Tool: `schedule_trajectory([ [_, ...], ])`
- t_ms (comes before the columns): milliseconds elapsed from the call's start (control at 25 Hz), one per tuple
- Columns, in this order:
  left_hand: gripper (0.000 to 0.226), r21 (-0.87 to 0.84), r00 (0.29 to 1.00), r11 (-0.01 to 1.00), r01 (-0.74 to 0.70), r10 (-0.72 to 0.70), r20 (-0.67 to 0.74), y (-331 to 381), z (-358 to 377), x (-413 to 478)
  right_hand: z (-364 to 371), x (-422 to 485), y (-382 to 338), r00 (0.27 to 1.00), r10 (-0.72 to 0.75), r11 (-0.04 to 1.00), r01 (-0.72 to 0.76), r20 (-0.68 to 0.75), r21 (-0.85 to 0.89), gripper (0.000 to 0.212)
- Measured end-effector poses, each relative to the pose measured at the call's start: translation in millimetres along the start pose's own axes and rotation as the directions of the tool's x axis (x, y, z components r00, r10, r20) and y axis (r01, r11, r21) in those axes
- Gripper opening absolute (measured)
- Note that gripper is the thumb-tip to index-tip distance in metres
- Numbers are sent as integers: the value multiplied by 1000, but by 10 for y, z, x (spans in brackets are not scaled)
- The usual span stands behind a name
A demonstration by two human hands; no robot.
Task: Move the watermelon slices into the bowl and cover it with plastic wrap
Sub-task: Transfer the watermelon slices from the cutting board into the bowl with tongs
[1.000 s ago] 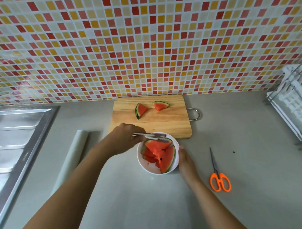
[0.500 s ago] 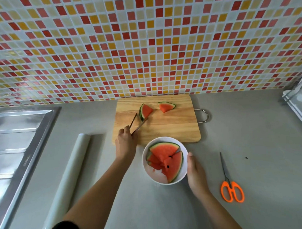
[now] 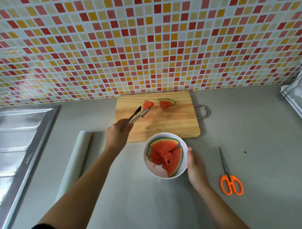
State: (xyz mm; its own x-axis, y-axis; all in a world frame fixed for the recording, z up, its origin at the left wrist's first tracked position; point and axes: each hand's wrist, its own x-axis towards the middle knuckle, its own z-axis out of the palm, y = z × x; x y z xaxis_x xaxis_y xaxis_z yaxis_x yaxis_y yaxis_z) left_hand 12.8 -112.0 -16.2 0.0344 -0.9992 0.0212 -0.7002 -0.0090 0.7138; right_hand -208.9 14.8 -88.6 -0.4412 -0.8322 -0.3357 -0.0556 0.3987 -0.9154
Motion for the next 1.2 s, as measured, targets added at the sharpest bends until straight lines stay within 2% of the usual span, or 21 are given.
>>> schedule_trajectory([
  [80, 21, -32, 986, 988, -150, 152, 66, -18, -189, -209, -7, 12, 25, 1000, 6, 1000, -6, 10, 5, 45],
  [160, 24, -51, 935, 950, -306, 311, 170, -68, -368, -404, -10, 6, 23, 1000, 15, 1000, -15, 14, -4, 48],
  [280, 38, -3, 780, 820, -573, 546, 307, -149, -559, -579, -13, 6, 5, 1000, 18, 1000, -18, 12, -23, 45],
  [360, 48, 81, 675, 692, -717, 661, 329, -184, -604, -605, -9, 13, -5, 1000, 16, 999, -16, 5, -28, 41],
  [440, 49, 135, 586, 579, -804, 735, 342, -216, -599, -605, 1, 14, -13, 1000, 8, 1000, -8, -5, -21, 37],
  [600, 38, 170, 448, 419, -892, 770, 454, -246, -570, -526, 1, 6, -41, 1000, 12, 999, -12, 6, -31, 36],
  [800, 36, 280, 311, 186, -942, 798, 517, -110, -671, -248, -3, 8, -21, 999, 43, 999, -42, 18, -34, 41],
  [960, 40, 228, 245, 133, -964, 774, 583, 59, -695, -88, -19, 21, -3, 998, 44, 996, -41, 35, -76, 43],
  [1080, 43, 238, 236, 114, -965, 773, 589, 131, -728, -22, -32, 28, 7, 997, 40, 996, -35, 62, -78, 44],
  [1200, 44, 285, 294, 152, -947, 770, 566, 122, -810, 9, -30, 20, 3, 998, 19, 997, -14, 63, -73, 44],
])
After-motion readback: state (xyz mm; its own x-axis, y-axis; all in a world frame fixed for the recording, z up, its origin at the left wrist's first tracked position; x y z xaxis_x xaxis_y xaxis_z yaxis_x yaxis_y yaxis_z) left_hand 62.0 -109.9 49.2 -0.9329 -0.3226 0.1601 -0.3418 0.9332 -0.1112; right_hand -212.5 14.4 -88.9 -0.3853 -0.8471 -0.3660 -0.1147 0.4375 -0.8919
